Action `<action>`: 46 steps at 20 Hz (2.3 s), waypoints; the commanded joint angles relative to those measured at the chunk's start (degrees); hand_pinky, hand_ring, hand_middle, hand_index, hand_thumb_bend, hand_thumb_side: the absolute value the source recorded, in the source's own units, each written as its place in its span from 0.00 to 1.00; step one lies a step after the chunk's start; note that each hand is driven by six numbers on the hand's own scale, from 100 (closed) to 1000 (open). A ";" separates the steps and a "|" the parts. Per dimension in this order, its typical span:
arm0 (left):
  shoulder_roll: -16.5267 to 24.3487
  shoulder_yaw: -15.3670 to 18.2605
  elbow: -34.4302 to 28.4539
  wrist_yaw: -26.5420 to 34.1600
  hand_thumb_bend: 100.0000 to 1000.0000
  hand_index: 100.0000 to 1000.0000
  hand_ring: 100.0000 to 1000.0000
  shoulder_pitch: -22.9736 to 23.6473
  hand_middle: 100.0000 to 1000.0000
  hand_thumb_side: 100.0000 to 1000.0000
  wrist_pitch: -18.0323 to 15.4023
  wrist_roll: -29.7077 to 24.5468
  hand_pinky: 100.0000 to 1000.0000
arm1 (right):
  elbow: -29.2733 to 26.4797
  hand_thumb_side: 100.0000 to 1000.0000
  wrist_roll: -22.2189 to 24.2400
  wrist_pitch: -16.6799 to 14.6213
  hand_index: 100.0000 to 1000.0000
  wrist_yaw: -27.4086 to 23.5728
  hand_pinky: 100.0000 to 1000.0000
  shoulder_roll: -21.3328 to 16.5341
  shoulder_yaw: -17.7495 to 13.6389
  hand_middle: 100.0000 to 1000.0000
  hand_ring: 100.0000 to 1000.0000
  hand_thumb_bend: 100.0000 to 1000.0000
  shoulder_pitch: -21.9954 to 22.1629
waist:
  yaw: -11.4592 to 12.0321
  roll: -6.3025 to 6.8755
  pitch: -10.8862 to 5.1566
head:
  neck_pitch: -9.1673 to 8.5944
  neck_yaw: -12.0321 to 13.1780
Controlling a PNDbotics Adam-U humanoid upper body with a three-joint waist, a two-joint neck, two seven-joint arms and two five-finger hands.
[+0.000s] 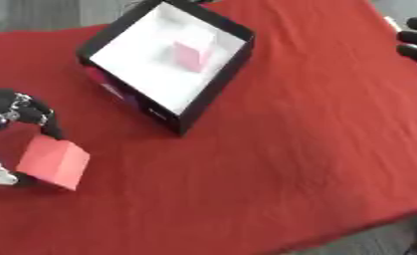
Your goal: Pick up objects on the table and place them in the box.
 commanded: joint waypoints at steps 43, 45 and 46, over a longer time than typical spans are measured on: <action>-27.47 18.62 48.49 -24.96 0.11 0.53 0.48 -32.86 0.28 0.00 1.04 14.72 0.64 | -1.81 0.60 2.67 1.76 0.89 -7.50 0.87 -2.69 3.53 0.81 0.83 0.00 -10.94 | -11.59 1.86 2.82 | -7.71 14.04; -27.81 18.62 48.96 -27.12 0.11 0.55 0.49 -32.67 0.29 0.00 0.36 15.09 0.64 | -1.67 0.60 3.05 1.72 0.89 -7.23 0.87 -2.61 3.69 0.81 0.83 0.00 -11.07 | -11.73 2.00 2.93 | -7.82 14.12; -27.93 18.46 49.29 -28.08 0.12 0.57 0.51 -32.56 0.33 0.00 -0.06 14.54 0.66 | -1.61 0.60 3.18 1.70 0.89 -7.11 0.87 -2.59 3.73 0.81 0.83 0.00 -11.07 | -11.76 2.06 2.95 | -7.81 14.11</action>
